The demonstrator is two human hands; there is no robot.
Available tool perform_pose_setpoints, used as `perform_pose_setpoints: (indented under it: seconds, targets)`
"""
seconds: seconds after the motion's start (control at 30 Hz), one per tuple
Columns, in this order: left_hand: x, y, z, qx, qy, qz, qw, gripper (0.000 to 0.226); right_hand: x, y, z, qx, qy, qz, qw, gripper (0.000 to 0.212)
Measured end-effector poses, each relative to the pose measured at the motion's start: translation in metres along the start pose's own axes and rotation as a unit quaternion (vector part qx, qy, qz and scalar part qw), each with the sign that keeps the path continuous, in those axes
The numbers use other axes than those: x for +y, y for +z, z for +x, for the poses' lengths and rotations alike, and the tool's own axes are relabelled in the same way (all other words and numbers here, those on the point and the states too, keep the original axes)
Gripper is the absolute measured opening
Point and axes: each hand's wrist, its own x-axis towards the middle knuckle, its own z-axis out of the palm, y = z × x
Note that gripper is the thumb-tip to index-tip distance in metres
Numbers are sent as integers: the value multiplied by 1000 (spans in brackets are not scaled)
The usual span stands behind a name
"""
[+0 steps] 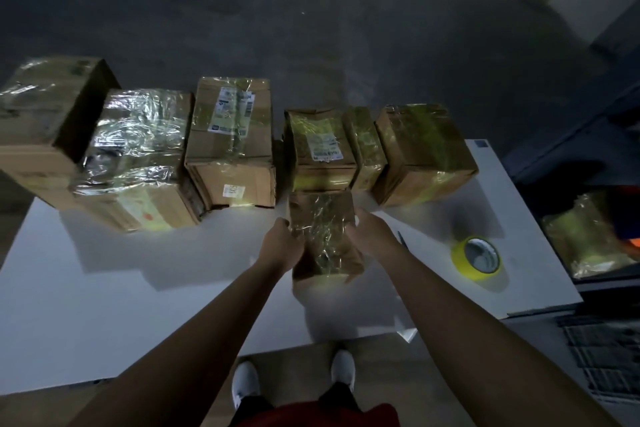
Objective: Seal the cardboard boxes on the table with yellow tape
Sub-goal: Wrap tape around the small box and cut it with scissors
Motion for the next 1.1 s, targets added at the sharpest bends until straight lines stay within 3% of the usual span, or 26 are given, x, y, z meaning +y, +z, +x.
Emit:
perform_pose_setpoints:
  seconds: [0.17,0.4,0.47,0.6,0.7,0.77,0.87,0.97,1.1]
  targets:
    - [3,13,-3,-1,3,-5,1000,49,8,-8,13,-27,-6,33,999,46]
    - [-2,19,-4,46,-67,-141,987,44,14,-18,23,-17,-39,166,985,23]
    - [-6,19,-2,25,-96,-199,975,46,17,-18,22,-19,-52,166,985,30]
    - [-13,16,-1,-21,-118,-252,960,50,27,-19,23,-69,11,133,989,75]
    - [-12,14,0,-24,-113,-222,968,54,31,-17,21,-137,59,204,967,90]
    - [-10,16,2,22,-81,-126,988,58,31,-13,21,-135,52,229,963,94]
    - [-6,18,3,124,-11,15,992,49,26,-11,21,-110,26,196,974,86]
    - [5,18,-2,119,20,-27,992,24,18,-13,16,-105,7,181,978,52]
    - [12,19,-2,70,-12,-80,994,54,12,-14,13,-79,-13,145,986,37]
